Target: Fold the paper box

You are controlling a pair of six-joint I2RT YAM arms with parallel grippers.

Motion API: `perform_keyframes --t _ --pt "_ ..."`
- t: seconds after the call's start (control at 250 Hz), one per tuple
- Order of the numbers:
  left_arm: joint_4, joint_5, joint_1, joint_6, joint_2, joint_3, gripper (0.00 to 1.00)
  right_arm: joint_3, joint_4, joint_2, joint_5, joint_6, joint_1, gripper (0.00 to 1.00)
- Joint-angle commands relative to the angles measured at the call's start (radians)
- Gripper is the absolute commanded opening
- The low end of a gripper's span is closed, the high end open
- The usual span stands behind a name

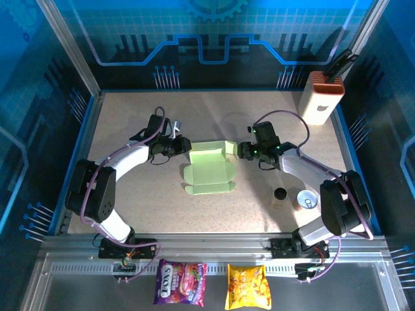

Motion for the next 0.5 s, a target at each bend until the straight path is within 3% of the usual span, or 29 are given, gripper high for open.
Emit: perform_keyframes --t 0.0,0.208,0.495 --pt "-0.124 -0.028 -0.001 0.011 0.017 -0.016 0.23 0.045 -0.009 0.057 -0.088 -0.108 -0.006 0.49" --pt "-0.133 -0.029 -0.002 0.014 0.014 -0.013 0.24 0.035 0.039 0.098 -0.107 -0.088 0.000 0.50" --pt "-0.140 -0.030 -0.002 0.012 0.005 -0.012 0.24 0.010 0.030 -0.043 -0.040 -0.074 0.033 0.51"
